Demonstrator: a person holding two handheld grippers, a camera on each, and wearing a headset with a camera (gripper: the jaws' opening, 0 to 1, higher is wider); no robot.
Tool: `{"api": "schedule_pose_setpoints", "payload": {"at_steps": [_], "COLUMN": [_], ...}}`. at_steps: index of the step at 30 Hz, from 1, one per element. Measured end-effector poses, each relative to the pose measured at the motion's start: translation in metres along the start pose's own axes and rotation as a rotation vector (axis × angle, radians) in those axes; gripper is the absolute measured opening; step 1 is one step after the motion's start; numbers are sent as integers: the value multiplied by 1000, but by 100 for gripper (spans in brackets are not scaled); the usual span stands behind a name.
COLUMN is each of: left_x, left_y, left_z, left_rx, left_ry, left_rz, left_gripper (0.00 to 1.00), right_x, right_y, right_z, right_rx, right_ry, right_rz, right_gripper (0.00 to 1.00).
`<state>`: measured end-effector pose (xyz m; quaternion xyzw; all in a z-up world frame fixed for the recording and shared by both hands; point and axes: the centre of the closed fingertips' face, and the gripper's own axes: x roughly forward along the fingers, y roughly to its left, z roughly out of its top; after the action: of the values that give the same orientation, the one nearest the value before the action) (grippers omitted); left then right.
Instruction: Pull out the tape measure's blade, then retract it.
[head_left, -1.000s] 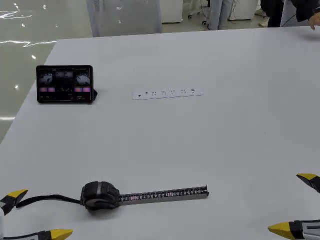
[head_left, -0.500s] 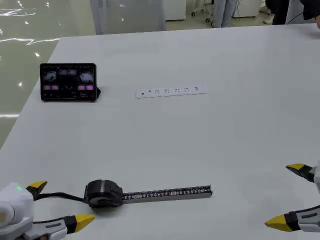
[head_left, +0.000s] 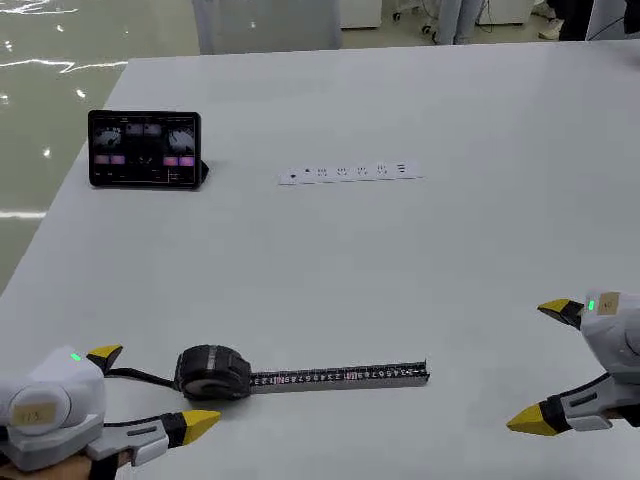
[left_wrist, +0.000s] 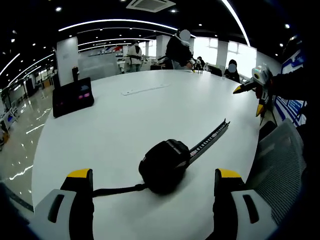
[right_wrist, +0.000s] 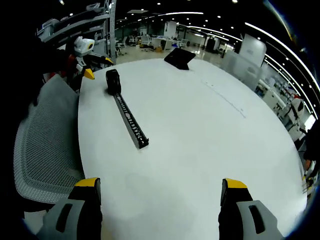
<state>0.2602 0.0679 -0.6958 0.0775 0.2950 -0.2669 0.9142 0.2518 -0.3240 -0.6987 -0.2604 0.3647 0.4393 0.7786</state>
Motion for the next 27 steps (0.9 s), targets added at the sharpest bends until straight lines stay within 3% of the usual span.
{"api": "schedule_pose_setpoints", "payload": {"at_steps": [3,11,13,15,17,21,27], "left_x": [1,13,15,16,18,24,34], "left_y": [0,-5,-5,-1,-2,-6,-6], "left_z": [3,-3,-2,3,2,4,12], "left_rx": [-8,-46,-77,-120,-138,-129,-123], "left_ry": [-11,-5,-7,-43,-36,-35,-68], "left_rz": [18,62,81,106,119,143,210], "left_gripper": [99,99,99,99,99,99,99], "right_x": [4,15,18,22,28,39,52], "right_y": [-1,-4,-1,0,0,-4,2], "right_z": [6,10,14,15,16,18,28], "right_rx": [-18,-73,-102,-128,-143,-163,-220], "right_ry": [5,30,29,33,39,46,51], "right_rz": [10,28,40,54,60,77,115], "right_gripper": [99,99,99,99,99,99,99]}}
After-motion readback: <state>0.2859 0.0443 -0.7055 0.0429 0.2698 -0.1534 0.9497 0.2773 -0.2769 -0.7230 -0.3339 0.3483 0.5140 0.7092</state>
